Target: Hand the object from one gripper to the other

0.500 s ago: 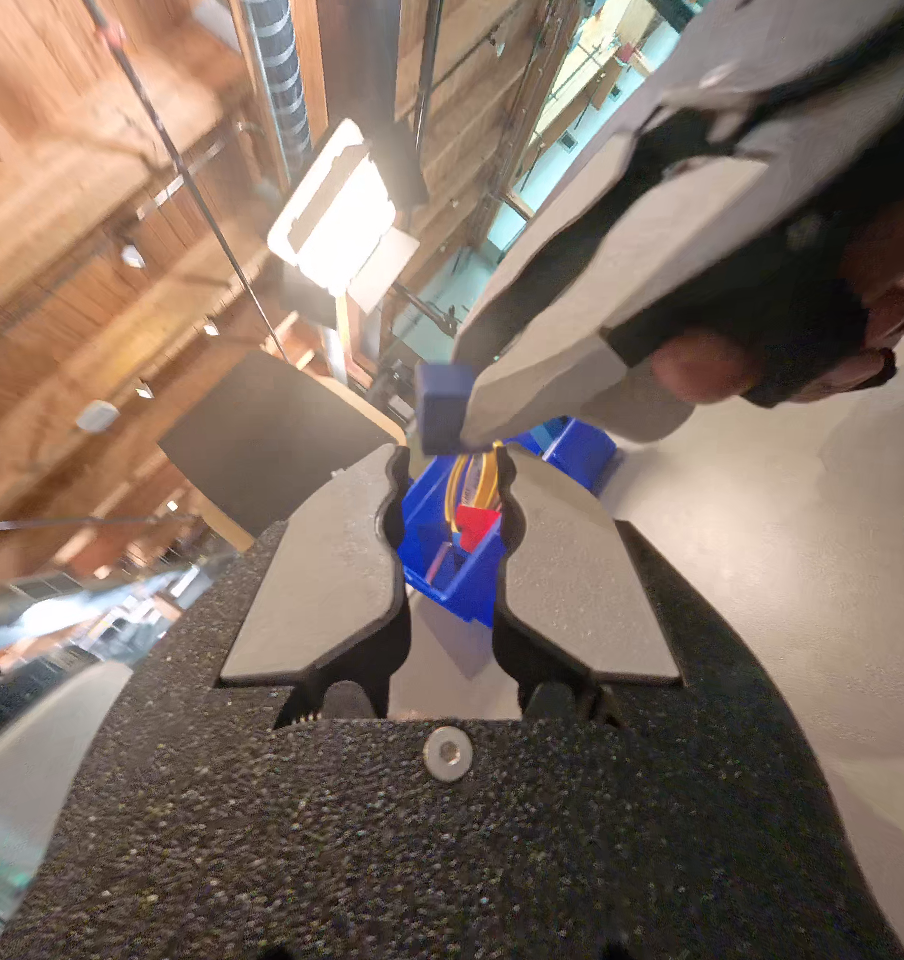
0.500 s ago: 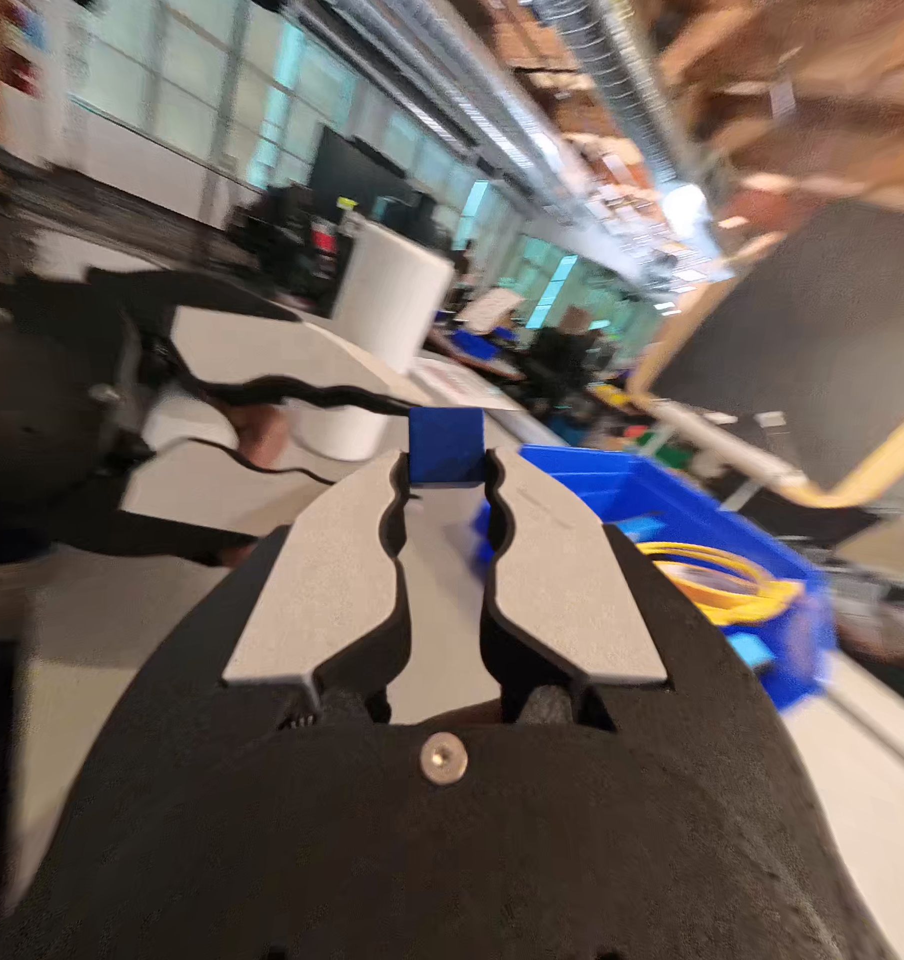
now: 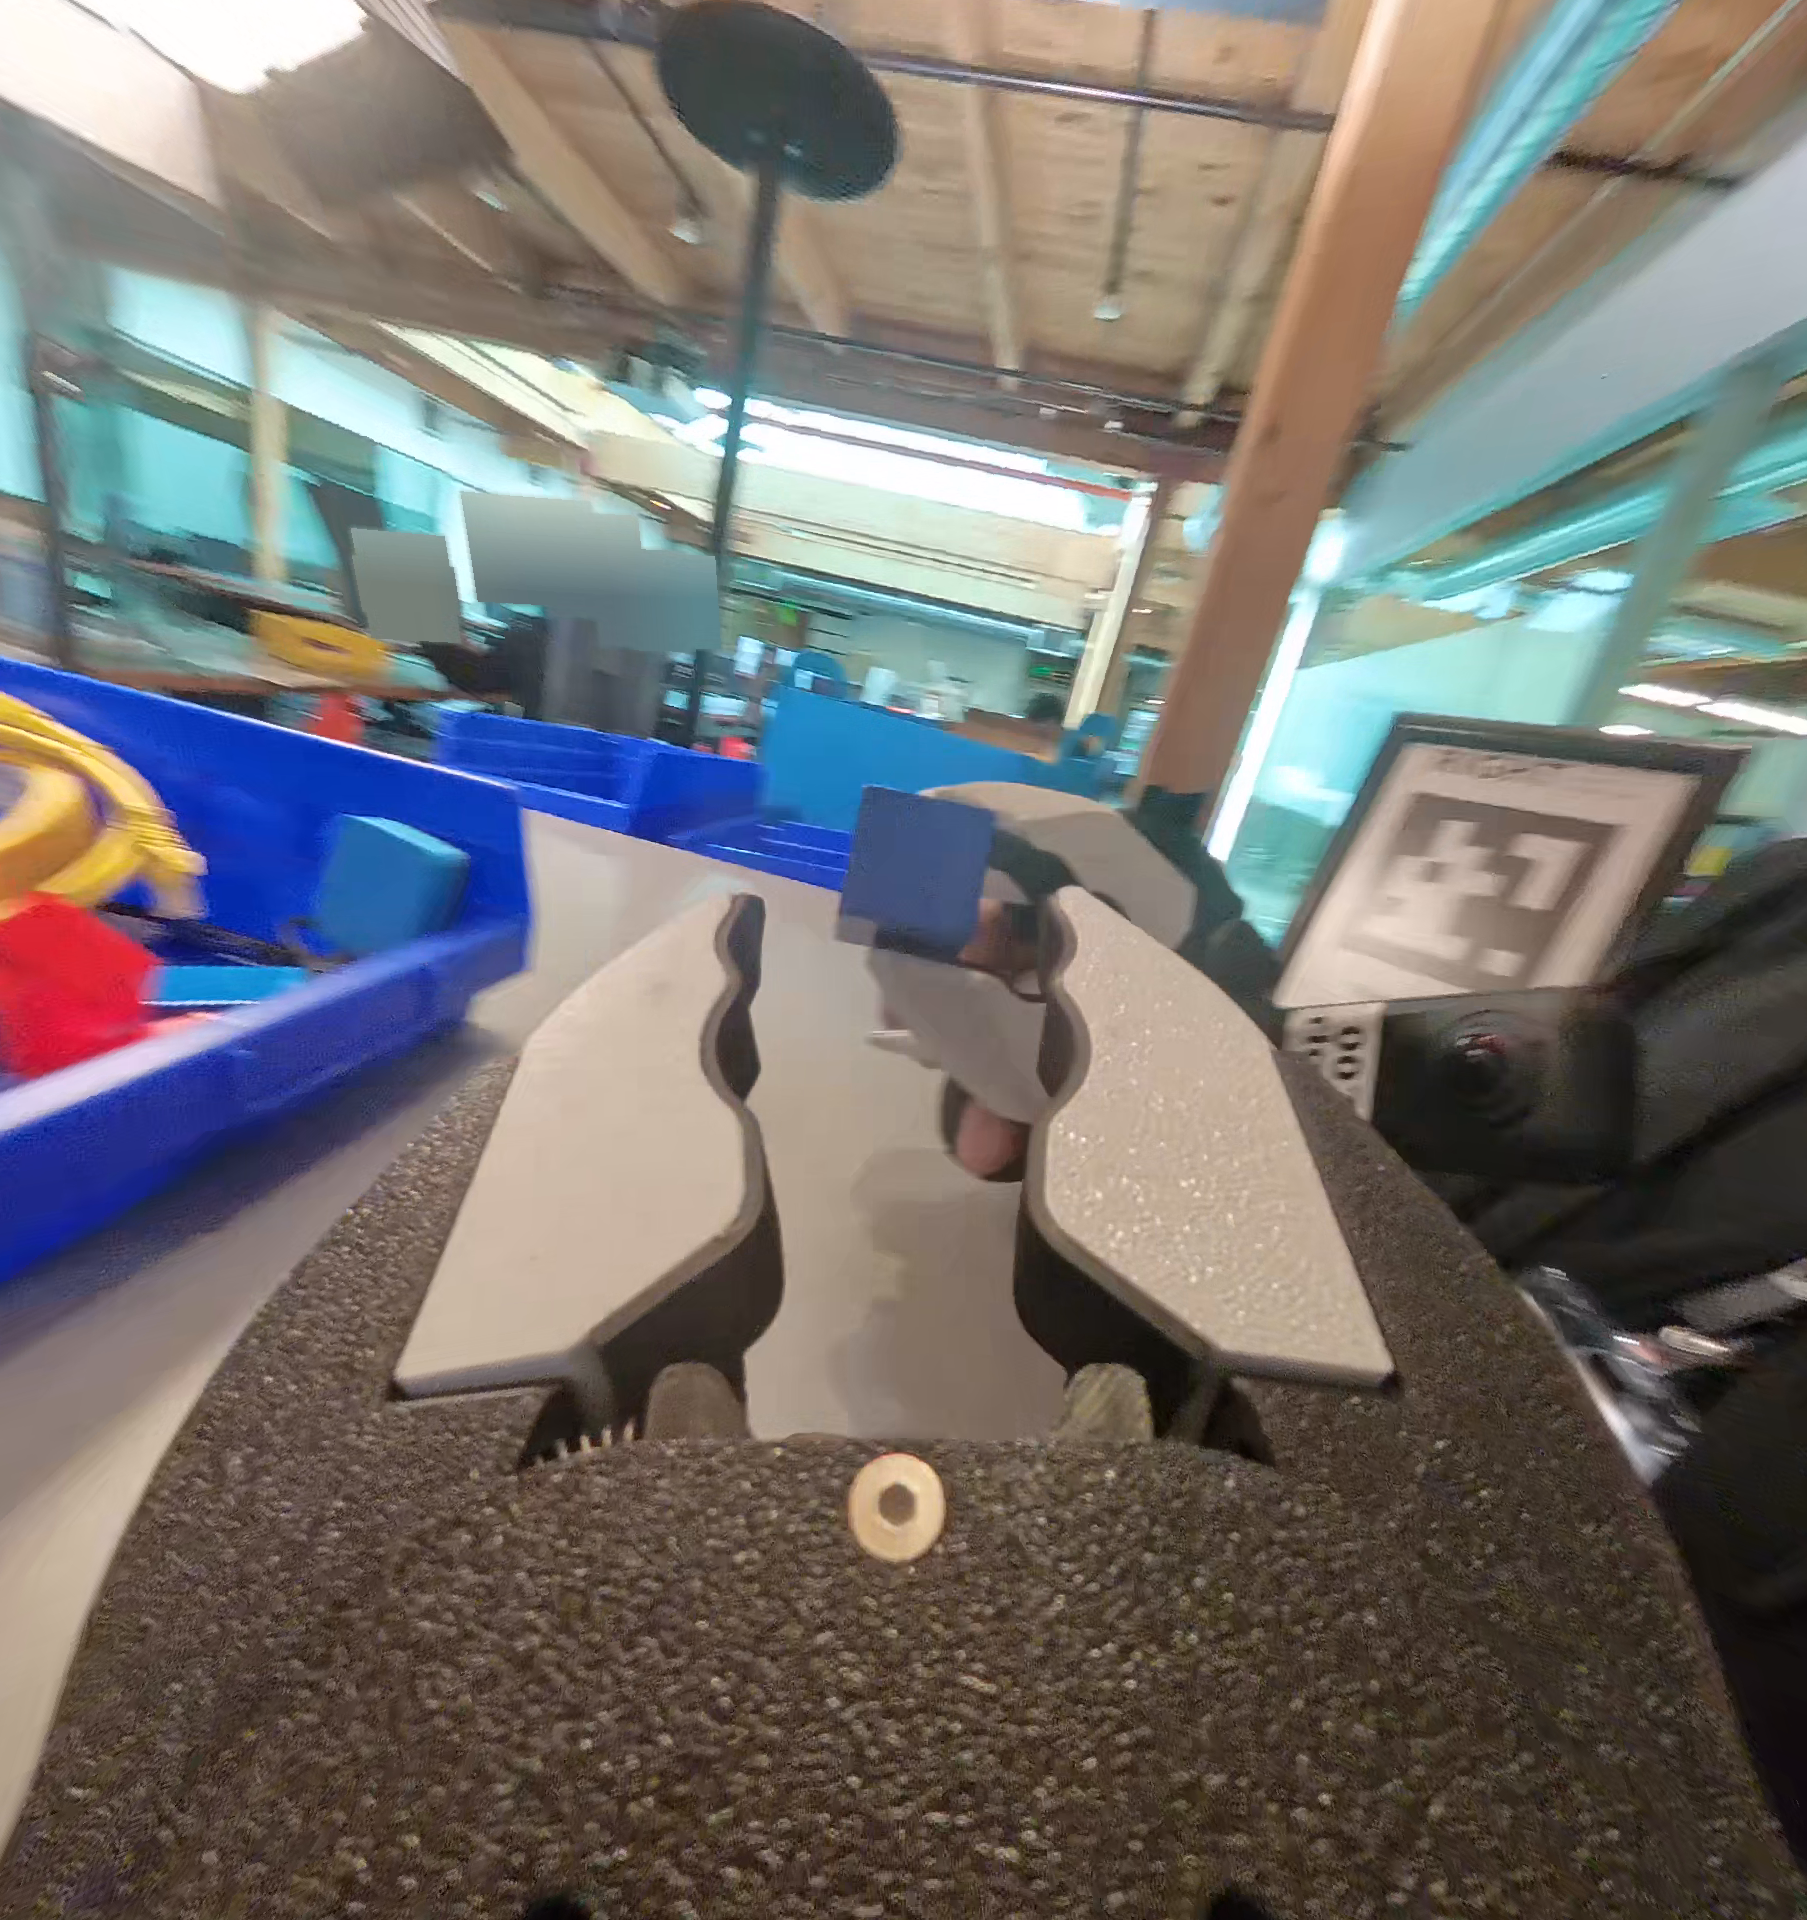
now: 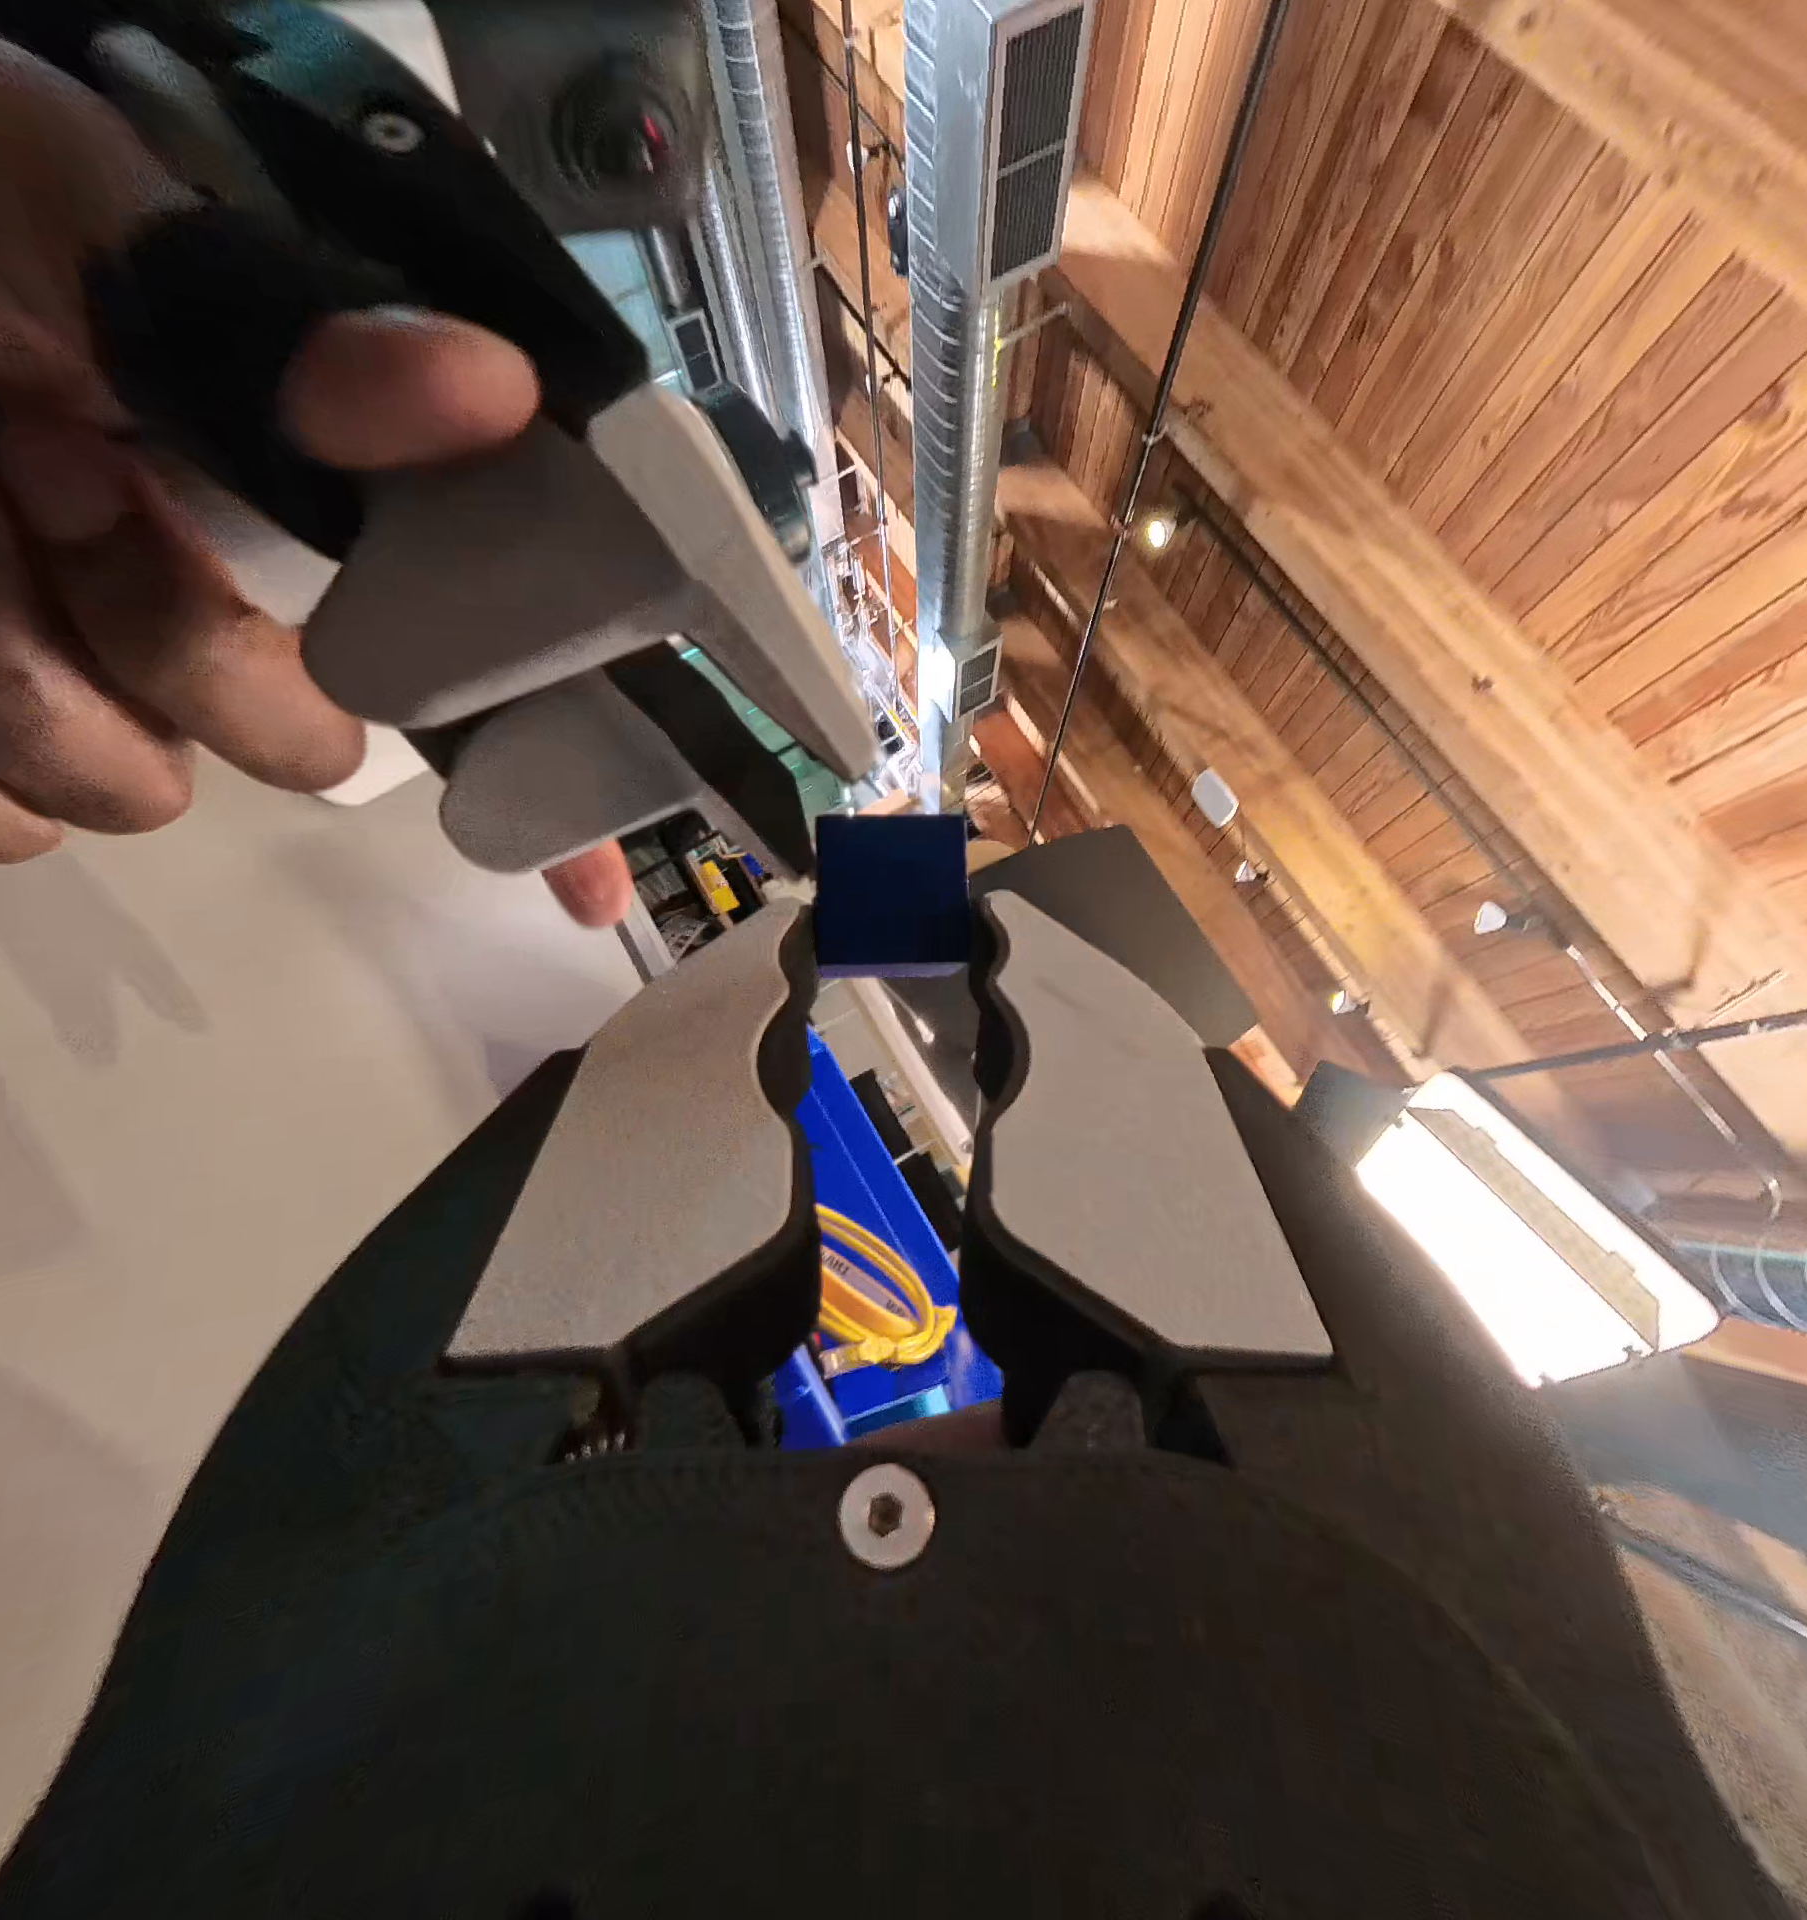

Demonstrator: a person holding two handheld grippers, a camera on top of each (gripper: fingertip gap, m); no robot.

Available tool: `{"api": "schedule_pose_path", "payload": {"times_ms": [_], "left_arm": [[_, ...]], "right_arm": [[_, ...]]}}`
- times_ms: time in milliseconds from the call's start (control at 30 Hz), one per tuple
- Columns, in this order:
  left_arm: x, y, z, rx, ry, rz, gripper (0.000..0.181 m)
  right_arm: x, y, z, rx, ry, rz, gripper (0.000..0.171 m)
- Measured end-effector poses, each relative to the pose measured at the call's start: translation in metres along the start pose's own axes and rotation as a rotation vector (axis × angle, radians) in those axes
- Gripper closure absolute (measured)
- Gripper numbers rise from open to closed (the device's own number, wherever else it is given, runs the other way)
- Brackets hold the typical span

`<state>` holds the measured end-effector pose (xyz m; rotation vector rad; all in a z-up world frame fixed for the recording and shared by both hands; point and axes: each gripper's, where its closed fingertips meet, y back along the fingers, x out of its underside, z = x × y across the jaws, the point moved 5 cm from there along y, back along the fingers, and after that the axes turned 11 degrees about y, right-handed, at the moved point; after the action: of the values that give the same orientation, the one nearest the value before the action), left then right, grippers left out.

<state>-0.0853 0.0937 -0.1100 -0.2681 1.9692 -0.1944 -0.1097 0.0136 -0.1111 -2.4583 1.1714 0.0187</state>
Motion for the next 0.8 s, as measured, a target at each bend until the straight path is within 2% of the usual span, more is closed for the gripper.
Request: {"api": "schedule_pose_path", "payload": {"times_ms": [100,167,200,300,367,433,500,633,800], "left_arm": [[0.005,-0.006,-0.006,0.049,0.031,0.03,0.13],[0.004,-0.006,-0.002,0.015,0.031,0.002,0.15],[0.003,-0.006,-0.002,0.01,0.026,-0.005,0.15],[0.0,-0.003,-0.001,-0.099,-0.132,-0.037,0.151],[-0.005,0.001,0.002,-0.268,-0.362,-0.063,0.151],[-0.009,0.004,0.002,-0.434,-0.63,-0.087,0.152],[-0.008,0.002,-0.004,-0.516,-0.849,-0.107,0.152],[0.002,-0.007,-0.007,-0.597,-1.089,-0.06,0.152],[0.018,-0.019,-0.015,-0.573,-1.289,0.0,0.151]], "right_arm": [[-0.007,0.001,0.005,-0.007,0.055,-0.034,0.144],[-0.009,0.002,0.007,-0.009,0.065,-0.044,0.144],[-0.009,0.001,0.007,-0.012,0.052,-0.041,0.144],[-0.001,-0.001,0.005,-0.042,-0.057,-0.013,0.143],[0.005,-0.002,0.003,-0.109,-0.244,-0.016,0.138],[0.01,-0.003,0.0,-0.224,-0.528,-0.047,0.137],[0.015,-0.003,-0.003,-0.327,-0.792,-0.071,0.133],[0.022,-0.002,-0.009,-0.456,-1.149,-0.139,0.129],[0.022,-0.002,-0.004,-0.587,-1.345,-0.161,0.127]]}}
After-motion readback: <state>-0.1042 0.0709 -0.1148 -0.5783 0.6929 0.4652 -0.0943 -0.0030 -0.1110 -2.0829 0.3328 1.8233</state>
